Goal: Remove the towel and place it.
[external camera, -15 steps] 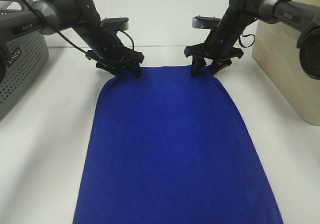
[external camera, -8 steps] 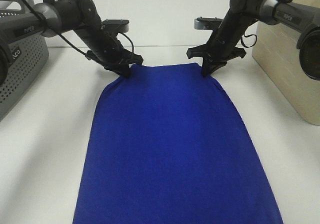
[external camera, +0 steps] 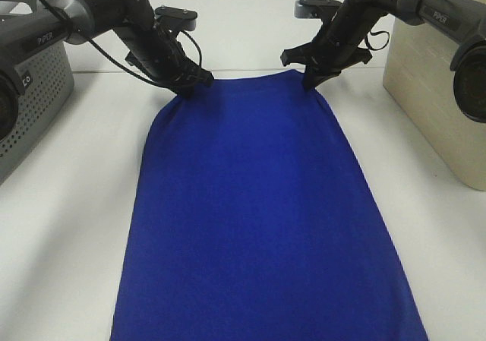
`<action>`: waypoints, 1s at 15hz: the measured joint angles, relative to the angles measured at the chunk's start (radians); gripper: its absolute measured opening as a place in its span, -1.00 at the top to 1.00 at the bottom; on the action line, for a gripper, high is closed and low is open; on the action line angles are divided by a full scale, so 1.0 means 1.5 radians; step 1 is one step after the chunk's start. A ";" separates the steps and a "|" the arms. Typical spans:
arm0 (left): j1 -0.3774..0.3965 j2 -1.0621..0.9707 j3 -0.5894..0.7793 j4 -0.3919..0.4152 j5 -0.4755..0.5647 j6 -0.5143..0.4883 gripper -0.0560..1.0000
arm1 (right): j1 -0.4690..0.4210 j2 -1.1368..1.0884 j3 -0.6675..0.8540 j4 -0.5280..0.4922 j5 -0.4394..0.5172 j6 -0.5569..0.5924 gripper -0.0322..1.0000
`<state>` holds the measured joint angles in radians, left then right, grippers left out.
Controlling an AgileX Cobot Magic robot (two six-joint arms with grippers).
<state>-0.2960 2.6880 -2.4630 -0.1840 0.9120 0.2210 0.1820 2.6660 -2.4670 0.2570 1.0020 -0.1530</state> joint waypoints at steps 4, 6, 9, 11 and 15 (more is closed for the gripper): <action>0.000 0.000 -0.001 0.002 -0.111 0.035 0.85 | 0.000 0.000 -0.008 -0.003 -0.074 0.000 0.88; 0.000 0.000 -0.001 0.003 -0.166 0.059 0.85 | 0.000 0.000 -0.008 -0.004 -0.111 0.000 0.88; 0.000 0.000 -0.001 0.003 -0.223 0.081 0.85 | 0.000 0.000 -0.008 -0.005 -0.156 0.003 0.88; 0.000 0.000 -0.001 0.003 -0.256 0.097 0.85 | 0.000 0.001 -0.008 -0.005 -0.181 0.014 0.88; 0.000 0.001 -0.001 0.019 -0.277 0.112 0.85 | 0.000 0.014 -0.008 -0.005 -0.207 0.015 0.88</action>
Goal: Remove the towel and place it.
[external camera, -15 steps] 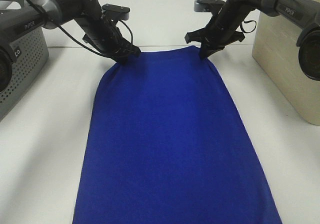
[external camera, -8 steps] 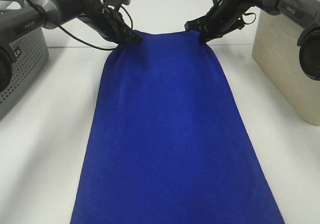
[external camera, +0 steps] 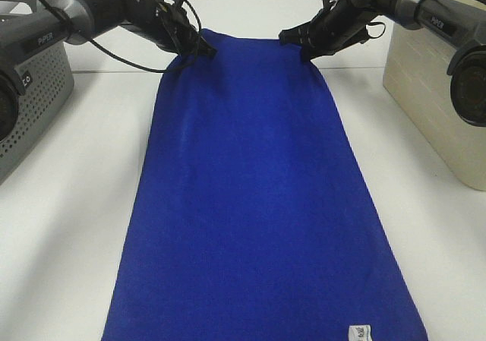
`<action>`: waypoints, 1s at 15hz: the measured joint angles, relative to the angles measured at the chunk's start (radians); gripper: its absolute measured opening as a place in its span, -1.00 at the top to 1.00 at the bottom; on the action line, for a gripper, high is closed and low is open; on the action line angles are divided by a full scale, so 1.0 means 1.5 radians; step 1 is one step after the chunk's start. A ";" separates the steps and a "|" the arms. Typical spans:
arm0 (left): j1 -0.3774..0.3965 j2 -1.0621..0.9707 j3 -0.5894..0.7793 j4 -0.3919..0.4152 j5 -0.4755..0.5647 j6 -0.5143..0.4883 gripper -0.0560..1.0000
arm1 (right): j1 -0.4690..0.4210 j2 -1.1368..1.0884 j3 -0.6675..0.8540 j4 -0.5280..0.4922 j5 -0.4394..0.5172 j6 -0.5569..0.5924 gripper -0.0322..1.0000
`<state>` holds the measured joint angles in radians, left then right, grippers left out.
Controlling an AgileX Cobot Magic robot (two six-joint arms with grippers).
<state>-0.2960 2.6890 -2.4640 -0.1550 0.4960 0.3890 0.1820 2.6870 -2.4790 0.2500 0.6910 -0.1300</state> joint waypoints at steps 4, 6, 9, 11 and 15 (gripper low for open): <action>0.000 0.016 0.000 0.016 -0.021 0.000 0.85 | 0.000 0.000 0.000 0.000 -0.035 0.000 0.88; 0.000 0.033 0.000 0.016 -0.036 0.000 0.85 | 0.000 0.002 0.000 0.000 -0.052 0.000 0.88; 0.000 0.047 0.000 0.016 -0.079 0.000 0.85 | 0.000 0.024 0.000 0.000 -0.077 -0.007 0.88; 0.000 0.051 0.000 0.016 -0.092 0.000 0.85 | 0.000 0.033 0.000 0.000 -0.089 -0.008 0.88; 0.000 0.053 0.000 0.027 -0.099 0.000 0.85 | 0.000 0.051 0.000 0.000 -0.098 -0.012 0.88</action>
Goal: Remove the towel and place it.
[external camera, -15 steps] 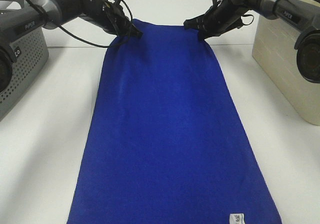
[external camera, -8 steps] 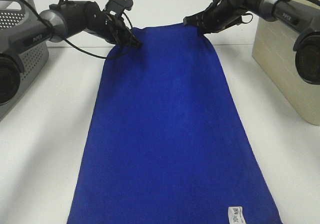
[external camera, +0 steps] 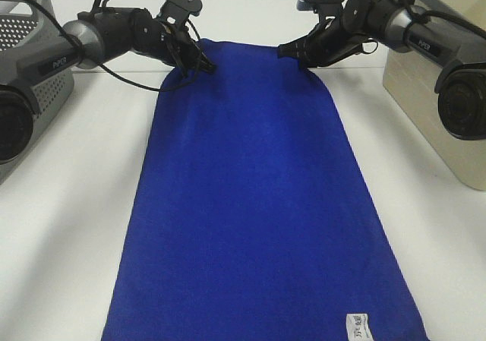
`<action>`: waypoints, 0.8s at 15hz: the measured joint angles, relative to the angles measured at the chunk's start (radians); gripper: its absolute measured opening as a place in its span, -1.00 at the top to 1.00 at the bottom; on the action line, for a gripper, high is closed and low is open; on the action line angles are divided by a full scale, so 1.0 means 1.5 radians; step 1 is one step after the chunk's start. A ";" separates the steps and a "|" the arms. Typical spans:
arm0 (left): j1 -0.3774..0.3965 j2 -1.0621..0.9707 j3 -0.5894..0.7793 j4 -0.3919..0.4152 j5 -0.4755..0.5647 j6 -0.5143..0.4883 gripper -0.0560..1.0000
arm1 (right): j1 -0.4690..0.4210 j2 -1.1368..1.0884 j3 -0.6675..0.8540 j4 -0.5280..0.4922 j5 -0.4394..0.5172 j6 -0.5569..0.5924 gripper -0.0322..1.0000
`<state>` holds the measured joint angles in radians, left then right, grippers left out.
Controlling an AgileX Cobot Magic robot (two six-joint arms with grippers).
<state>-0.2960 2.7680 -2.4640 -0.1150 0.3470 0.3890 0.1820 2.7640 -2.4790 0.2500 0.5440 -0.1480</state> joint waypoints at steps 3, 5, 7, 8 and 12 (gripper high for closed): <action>0.000 0.017 0.000 0.005 -0.001 0.000 0.85 | 0.000 0.005 0.000 0.002 -0.001 0.000 0.88; 0.000 0.028 0.000 0.005 -0.003 0.000 0.85 | 0.000 0.005 0.000 0.002 -0.001 0.000 0.88; 0.000 0.033 0.000 0.007 -0.015 0.000 0.85 | 0.000 0.005 0.000 0.003 -0.004 0.000 0.88; 0.000 0.035 0.000 0.009 -0.021 0.000 0.85 | 0.000 0.009 0.000 0.005 -0.005 0.000 0.88; 0.000 0.049 0.000 0.024 -0.030 0.000 0.85 | 0.000 0.019 0.000 0.005 -0.009 0.000 0.87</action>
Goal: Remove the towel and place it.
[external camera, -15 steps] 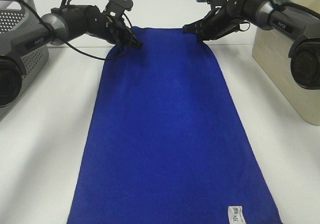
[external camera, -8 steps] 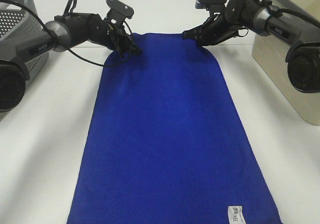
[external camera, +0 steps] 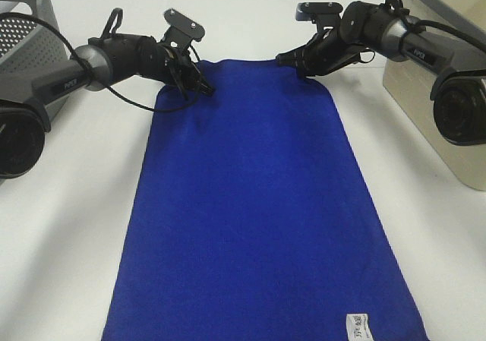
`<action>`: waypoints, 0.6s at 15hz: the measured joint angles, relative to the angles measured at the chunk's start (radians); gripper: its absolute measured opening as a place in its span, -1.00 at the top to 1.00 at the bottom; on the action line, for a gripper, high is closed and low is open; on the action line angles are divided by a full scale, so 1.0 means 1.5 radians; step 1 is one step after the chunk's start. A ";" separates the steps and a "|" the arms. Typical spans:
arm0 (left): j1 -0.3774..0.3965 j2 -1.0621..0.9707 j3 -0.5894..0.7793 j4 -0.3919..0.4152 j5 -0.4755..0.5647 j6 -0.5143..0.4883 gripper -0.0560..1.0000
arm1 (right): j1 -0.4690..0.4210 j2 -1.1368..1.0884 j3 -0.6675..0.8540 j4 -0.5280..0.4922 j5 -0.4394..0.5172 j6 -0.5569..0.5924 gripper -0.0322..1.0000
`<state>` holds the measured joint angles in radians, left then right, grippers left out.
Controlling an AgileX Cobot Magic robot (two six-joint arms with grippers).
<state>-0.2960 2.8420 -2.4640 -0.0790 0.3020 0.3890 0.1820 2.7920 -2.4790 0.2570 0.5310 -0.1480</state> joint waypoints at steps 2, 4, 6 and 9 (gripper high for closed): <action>0.000 0.001 0.000 0.001 -0.019 0.000 0.83 | 0.000 0.000 0.000 0.000 -0.007 -0.001 0.70; 0.000 0.002 0.000 0.005 -0.024 0.000 0.70 | -0.001 0.000 0.000 0.000 -0.009 -0.003 0.33; 0.003 0.002 0.000 0.029 -0.029 0.000 0.31 | -0.010 0.000 0.000 0.001 -0.009 -0.003 -0.06; 0.022 0.002 0.000 0.035 -0.045 -0.018 -0.01 | -0.031 0.000 0.000 0.003 -0.009 -0.003 -0.12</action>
<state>-0.2630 2.8450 -2.4640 -0.0270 0.2350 0.3620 0.1360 2.7920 -2.4790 0.2620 0.5180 -0.1530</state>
